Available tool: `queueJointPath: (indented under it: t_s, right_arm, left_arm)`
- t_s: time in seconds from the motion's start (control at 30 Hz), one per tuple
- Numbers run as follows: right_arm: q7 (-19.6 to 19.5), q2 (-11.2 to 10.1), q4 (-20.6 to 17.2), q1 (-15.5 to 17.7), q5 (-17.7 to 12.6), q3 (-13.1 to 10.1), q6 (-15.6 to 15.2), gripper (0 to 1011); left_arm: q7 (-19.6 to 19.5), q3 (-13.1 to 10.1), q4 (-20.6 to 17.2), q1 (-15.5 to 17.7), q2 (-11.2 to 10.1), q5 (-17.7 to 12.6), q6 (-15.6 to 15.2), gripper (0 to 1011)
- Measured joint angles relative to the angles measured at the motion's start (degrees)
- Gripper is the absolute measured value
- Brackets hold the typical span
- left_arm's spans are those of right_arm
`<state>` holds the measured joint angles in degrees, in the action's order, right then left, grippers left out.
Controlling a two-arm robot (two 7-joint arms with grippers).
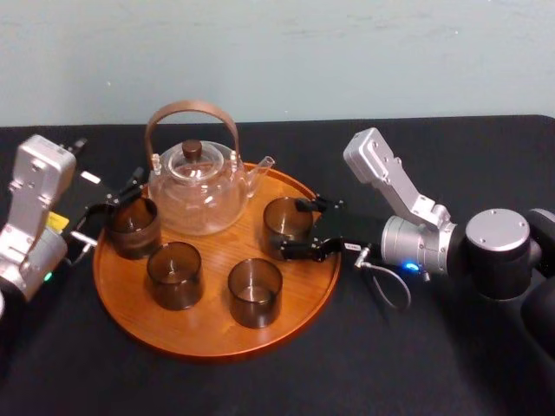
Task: Pick up the glass from the table and place it on the tray.
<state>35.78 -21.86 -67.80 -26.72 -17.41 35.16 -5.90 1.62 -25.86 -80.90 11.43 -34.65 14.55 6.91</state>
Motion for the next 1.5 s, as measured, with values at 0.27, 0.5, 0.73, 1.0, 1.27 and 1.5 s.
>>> queueJointPath:
  t_s: [0.27, 0.5, 0.73, 1.0, 1.27, 1.5]
  right_arm:
    - [-0.21, 0.26, 0.36, 0.11, 0.36, -0.01, -0.23, 902]
    - [-0.52, 0.26, 0.35, 0.15, 0.64, -0.01, -0.45, 902]
    - [-0.48, 0.24, 0.32, 0.16, 0.58, -0.01, -0.45, 913]
    - [-0.47, 0.24, 0.3, 0.16, 0.52, -0.04, -0.43, 1002]
    - [-0.42, 0.24, 0.29, 0.16, 0.49, -0.05, -0.4, 1003]
    - [-0.39, 0.24, 0.29, 0.15, 0.46, -0.05, -0.4, 1002]
  left_arm:
    - [0.0, 0.0, 0.0, 0.0, 0.0, 0.0, 0.0, 1001]
    - [0.0, 0.0, 0.0, 0.0, 0.0, 0.0, 0.0, 1001]
    - [0.0, 0.0, 0.0, 0.0, 0.0, 0.0, 0.0, 1001]
    - [0.0, 0.0, 0.0, 0.0, 0.0, 0.0, 0.0, 1001]
    - [0.0, 0.0, 0.0, 0.0, 0.0, 0.0, 0.0, 1001]
    - [0.0, 0.0, 0.0, 0.0, 0.0, 0.0, 0.0, 1001]
